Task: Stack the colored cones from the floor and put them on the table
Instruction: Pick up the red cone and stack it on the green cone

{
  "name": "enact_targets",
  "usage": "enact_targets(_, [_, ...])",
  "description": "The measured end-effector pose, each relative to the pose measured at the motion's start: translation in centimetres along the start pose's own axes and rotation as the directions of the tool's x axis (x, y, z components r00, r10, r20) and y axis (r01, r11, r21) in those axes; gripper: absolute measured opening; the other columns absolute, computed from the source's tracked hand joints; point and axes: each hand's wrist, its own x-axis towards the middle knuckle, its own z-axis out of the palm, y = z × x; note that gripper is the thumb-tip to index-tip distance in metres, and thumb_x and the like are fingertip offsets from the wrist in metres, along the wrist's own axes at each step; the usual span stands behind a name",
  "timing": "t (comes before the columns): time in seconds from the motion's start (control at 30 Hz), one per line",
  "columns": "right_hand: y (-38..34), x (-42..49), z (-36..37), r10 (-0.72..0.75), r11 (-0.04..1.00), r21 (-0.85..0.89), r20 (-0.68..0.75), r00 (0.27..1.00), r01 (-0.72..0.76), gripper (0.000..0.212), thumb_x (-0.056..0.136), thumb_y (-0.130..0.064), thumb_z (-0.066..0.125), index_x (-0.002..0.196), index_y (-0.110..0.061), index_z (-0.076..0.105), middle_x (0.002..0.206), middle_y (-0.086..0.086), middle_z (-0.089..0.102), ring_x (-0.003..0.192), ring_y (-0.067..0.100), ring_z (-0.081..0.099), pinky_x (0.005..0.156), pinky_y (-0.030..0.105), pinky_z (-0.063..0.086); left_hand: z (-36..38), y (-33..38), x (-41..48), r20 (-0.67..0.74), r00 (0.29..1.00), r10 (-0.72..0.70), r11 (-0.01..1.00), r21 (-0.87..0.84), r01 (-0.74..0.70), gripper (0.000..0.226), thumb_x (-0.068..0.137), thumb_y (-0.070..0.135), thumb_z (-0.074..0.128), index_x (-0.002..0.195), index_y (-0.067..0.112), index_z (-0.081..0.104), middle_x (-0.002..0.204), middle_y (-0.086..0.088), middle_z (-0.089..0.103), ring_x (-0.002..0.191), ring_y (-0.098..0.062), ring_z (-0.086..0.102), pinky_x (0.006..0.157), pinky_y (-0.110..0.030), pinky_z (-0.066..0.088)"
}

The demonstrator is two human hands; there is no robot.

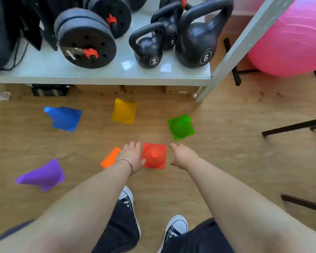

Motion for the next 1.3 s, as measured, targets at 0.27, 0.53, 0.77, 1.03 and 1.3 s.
enact_targets(0.27, [1.9,7.8,6.0,0.03,1.0,0.007,0.052,0.998,-0.03,0.072,0.084,-0.026,0.068,0.147,-0.022,0.033,0.136,0.021,0.052,0.129,0.035,0.051,0.101,0.039,0.045,8.1,0.5,6.8,0.085,0.994,-0.075,0.99,-0.111,0.084,0.066,0.082,0.021,0.061,0.141,0.016,0.031,0.135,-0.013,0.042,0.125,-0.035,0.044,0.102,-0.043,0.043])
enact_targets(0.53, [1.8,11.8,10.0,0.06,0.998,0.027,0.107,0.992,-0.063,0.061,0.083,-0.02,0.071,0.139,-0.014,0.047,0.13,0.014,0.063,0.122,0.03,0.059,0.1,0.034,0.047,11.9,0.9,10.5,0.182,0.98,-0.085,0.966,-0.227,0.126,0.07,0.083,0.004,0.047,0.147,0.018,0.022,0.143,-0.015,0.037,0.122,-0.039,0.054,0.102,-0.046,0.045])
enact_targets(0.77, [2.4,13.1,11.9,0.087,0.983,0.16,0.049,0.995,-0.094,0.085,0.082,-0.021,0.075,0.15,-0.009,0.025,0.135,0.015,0.059,0.126,0.031,0.055,0.104,0.038,0.046,13.1,1.4,10.9,0.162,0.982,-0.096,0.931,-0.334,0.146,0.073,0.085,0.007,0.053,0.15,0.018,0.021,0.144,-0.015,0.045,0.128,-0.034,0.05,0.107,-0.04,0.04])
enact_targets(1.03, [3.2,14.1,10.6,-0.025,0.981,0.191,0.005,1.0,0.024,0.093,0.08,-0.027,0.079,0.153,-0.012,0.024,0.137,0.014,0.059,0.127,0.03,0.055,0.102,0.032,0.043,13.5,0.3,10.8,0.049,0.992,-0.113,0.894,-0.43,0.123,0.08,0.08,0.021,0.074,0.148,0.022,0.032,0.139,-0.004,0.057,0.126,-0.025,0.053,0.102,-0.03,0.04])
enact_targets(1.3, [2.8,12.3,6.4,-0.114,0.946,0.288,-0.125,0.986,0.146,0.089,0.074,-0.029,0.084,0.15,-0.017,0.038,0.136,0.008,0.061,0.124,0.023,0.058,0.101,0.026,0.042,9.4,-0.3,10.0,-0.061,0.991,-0.123,0.825,-0.561,0.068,0.08,0.075,0.017,0.08,0.145,0.023,0.041,0.135,-0.004,0.061,0.123,-0.019,0.057,0.099,-0.023,0.04])
